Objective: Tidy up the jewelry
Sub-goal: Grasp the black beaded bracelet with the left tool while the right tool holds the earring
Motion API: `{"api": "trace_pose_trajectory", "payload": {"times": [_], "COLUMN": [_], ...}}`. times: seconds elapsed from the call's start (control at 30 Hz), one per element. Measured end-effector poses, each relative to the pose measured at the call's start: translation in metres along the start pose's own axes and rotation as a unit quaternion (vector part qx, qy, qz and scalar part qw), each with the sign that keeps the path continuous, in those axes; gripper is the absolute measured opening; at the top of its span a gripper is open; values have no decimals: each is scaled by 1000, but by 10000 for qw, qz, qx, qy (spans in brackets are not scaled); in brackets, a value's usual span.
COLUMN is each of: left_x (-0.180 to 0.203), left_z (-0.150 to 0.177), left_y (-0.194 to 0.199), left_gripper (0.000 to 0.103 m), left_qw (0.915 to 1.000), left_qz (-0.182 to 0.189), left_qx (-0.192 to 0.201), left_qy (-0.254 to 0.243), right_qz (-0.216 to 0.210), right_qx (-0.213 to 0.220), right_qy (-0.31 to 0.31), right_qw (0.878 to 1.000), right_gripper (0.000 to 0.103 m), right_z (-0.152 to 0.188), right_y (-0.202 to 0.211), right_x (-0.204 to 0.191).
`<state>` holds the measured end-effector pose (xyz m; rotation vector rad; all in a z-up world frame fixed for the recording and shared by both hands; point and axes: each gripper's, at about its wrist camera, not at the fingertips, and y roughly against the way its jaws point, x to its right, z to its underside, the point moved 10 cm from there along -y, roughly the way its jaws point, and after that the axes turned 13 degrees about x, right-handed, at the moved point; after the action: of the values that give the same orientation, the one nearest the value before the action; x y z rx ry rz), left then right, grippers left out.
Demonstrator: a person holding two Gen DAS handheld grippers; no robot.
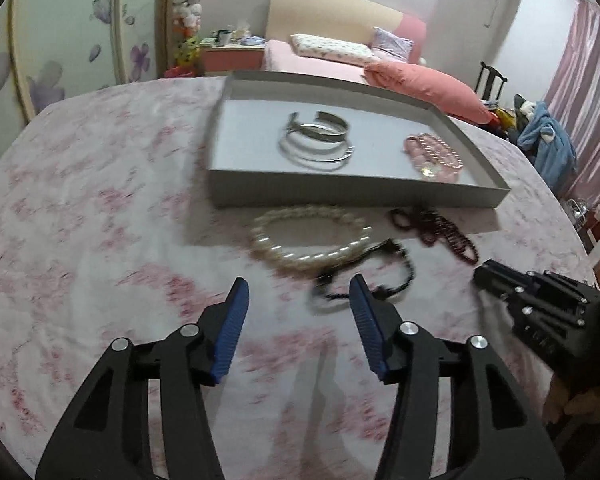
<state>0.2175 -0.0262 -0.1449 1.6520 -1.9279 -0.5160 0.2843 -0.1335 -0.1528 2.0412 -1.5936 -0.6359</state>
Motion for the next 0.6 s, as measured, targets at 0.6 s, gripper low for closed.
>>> {"api": "trace_pose_trajectory", "payload": {"times": [0.6], "left_x": [-31], "left_z": [12], "left_y": [6], "left_gripper": [55], "left_qw": [9943], "left_qz": [-671], "left_qx": [-227], "left_qy": [-799], "right_qz": [25], "right_qx": [-3], "right_qy": [37], "right_qw": [10000], "right_gripper": [14], "right_z": [1], "right_y": [0], "right_x": [0]}}
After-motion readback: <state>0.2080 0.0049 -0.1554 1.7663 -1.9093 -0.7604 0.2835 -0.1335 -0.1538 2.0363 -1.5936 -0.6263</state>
